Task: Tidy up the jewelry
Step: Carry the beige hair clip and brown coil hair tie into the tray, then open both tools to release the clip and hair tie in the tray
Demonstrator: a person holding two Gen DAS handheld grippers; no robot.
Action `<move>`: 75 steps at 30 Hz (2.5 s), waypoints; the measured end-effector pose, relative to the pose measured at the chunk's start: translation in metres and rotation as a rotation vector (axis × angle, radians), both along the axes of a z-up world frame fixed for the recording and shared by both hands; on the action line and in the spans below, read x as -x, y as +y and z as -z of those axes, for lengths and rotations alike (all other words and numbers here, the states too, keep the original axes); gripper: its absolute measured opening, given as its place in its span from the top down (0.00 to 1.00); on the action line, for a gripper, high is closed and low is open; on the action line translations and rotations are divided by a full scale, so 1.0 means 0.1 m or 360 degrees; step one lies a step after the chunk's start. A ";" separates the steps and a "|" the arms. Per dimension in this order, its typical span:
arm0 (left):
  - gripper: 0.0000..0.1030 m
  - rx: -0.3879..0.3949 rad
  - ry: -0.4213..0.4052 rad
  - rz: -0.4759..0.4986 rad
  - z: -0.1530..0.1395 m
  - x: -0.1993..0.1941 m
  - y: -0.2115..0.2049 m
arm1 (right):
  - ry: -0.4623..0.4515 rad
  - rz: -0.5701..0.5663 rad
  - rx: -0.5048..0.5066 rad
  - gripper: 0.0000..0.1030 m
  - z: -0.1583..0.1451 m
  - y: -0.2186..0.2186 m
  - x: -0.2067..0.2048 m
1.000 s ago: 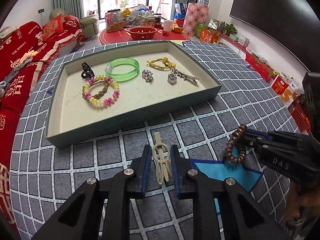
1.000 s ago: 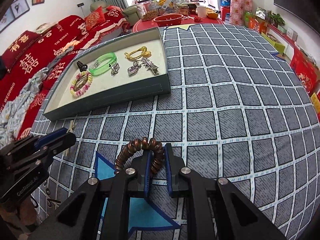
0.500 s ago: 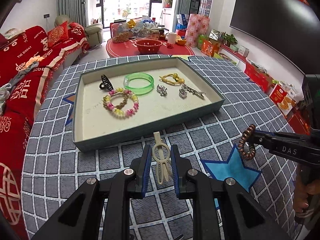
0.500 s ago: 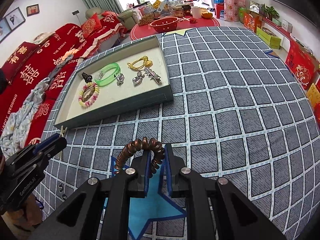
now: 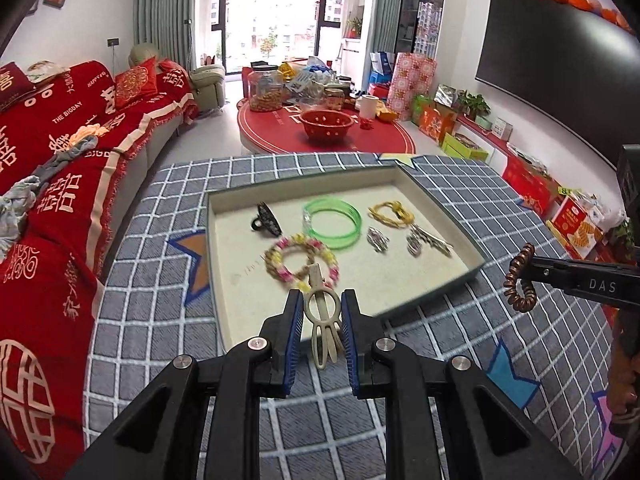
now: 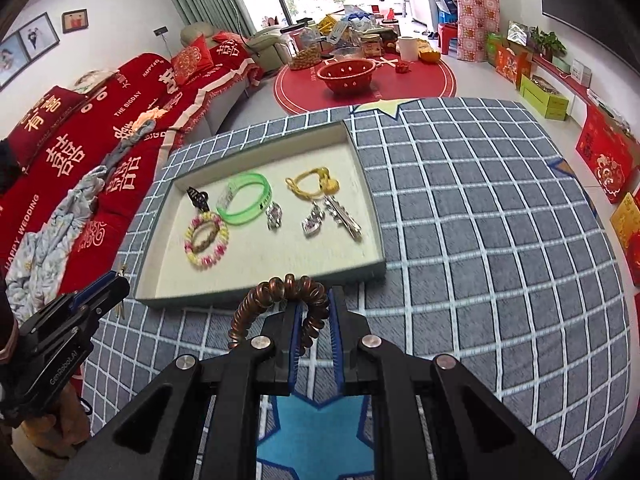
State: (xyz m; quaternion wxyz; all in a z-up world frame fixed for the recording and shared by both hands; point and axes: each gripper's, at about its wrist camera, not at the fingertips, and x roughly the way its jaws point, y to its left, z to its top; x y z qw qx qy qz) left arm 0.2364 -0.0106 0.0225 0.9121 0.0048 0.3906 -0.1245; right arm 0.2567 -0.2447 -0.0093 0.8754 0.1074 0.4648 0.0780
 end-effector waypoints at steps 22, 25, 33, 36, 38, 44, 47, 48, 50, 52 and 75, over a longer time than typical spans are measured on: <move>0.68 -0.0149 0.0129 -0.0090 0.48 -0.79 -0.04 | 0.0143 -0.0064 0.0089 0.86 0.36 0.47 -0.87; 0.68 -0.0169 0.0151 -0.0092 0.56 -0.81 -0.07 | 0.0158 -0.0061 0.0122 0.86 0.45 0.51 -0.90; 0.68 -0.0228 0.0169 -0.0073 0.67 -0.82 -0.15 | 0.0196 -0.0066 0.0180 0.86 0.60 0.57 -0.94; 0.68 -0.0249 0.0177 -0.0057 0.69 -0.81 -0.18 | 0.0214 -0.0062 0.0183 0.86 0.65 0.58 -0.94; 0.68 -0.0261 0.0178 -0.0056 0.70 -0.82 -0.20 | 0.0212 -0.0059 0.0203 0.86 0.65 0.60 -0.94; 0.68 -0.0287 0.0186 -0.0062 0.73 -0.83 -0.22 | 0.0204 -0.0075 0.0269 0.86 0.69 0.66 -0.93; 0.68 -0.0308 0.0220 -0.0069 0.77 -0.86 -0.23 | 0.0190 -0.0075 0.0306 0.86 0.69 0.68 -0.93; 0.68 -0.0305 0.0231 -0.0071 0.78 -0.86 -0.23 | 0.0189 -0.0079 0.0317 0.85 0.68 0.68 -0.93; 0.68 -0.0302 0.0242 -0.0074 0.79 -0.88 -0.22 | 0.0188 -0.0097 0.0345 0.84 0.69 0.70 -0.94; 0.68 -0.0315 0.0238 -0.0073 0.79 -0.87 -0.24 | 0.0192 -0.0110 0.0348 0.65 0.68 0.71 -0.94; 0.68 -0.0275 0.0181 -0.0142 0.62 -0.96 -0.22 | 0.0062 0.0080 0.0047 0.30 0.35 0.29 -0.83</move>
